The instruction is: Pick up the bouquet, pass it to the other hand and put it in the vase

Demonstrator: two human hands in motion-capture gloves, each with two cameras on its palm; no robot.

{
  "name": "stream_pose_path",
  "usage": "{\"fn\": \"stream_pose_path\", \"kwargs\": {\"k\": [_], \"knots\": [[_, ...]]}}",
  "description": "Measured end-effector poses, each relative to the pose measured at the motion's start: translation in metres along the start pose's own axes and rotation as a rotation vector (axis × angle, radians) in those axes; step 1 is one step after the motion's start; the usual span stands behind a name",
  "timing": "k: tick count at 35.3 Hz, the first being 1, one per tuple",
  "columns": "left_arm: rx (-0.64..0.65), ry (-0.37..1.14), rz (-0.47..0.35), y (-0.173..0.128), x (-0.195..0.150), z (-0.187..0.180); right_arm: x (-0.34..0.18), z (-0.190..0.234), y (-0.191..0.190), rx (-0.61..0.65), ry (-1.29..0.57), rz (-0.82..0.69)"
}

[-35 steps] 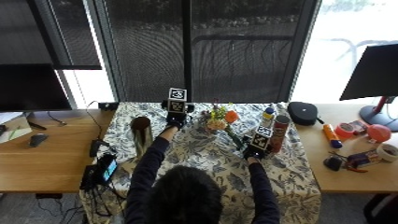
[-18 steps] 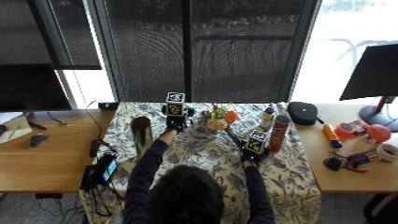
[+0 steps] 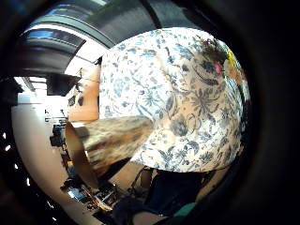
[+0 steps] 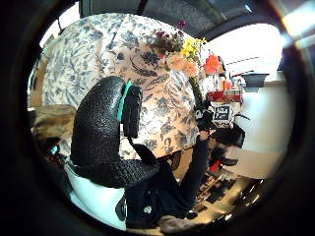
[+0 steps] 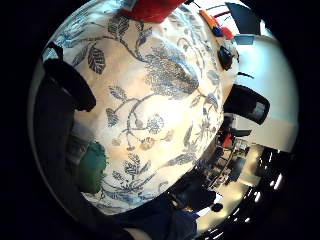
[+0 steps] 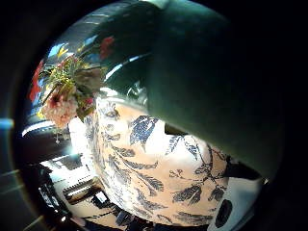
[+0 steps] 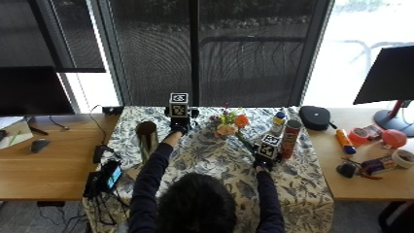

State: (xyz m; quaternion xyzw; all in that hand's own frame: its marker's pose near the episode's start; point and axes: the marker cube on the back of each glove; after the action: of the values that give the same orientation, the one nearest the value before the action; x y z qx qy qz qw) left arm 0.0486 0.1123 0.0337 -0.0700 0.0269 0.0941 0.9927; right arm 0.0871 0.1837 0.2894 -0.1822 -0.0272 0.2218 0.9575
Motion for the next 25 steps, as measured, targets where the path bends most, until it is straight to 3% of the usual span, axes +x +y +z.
{"fn": "stream_pose_path", "kwargs": {"k": [3,5,12,15,19,25], "knots": [[0.014,-0.065,-0.077,-0.004,-0.008,-0.002,-0.003,0.004,0.002,-0.052,-0.036,-0.042],[0.023,-0.057,-0.07,-0.005,-0.007,-0.004,-0.006,0.006,0.003,-0.068,-0.053,-0.076],[-0.013,-0.043,-0.054,0.003,0.001,-0.01,0.001,0.002,-0.007,0.173,0.017,-0.008],[-0.068,-0.002,-0.014,0.005,0.007,-0.007,0.005,0.004,-0.006,0.21,0.029,0.036],[-0.011,-0.029,-0.016,-0.015,0.006,0.003,0.012,0.004,-0.008,0.257,0.045,0.126],[-0.007,-0.059,-0.037,0.0,0.011,-0.009,0.007,-0.001,-0.019,0.379,-0.043,0.155]]}}
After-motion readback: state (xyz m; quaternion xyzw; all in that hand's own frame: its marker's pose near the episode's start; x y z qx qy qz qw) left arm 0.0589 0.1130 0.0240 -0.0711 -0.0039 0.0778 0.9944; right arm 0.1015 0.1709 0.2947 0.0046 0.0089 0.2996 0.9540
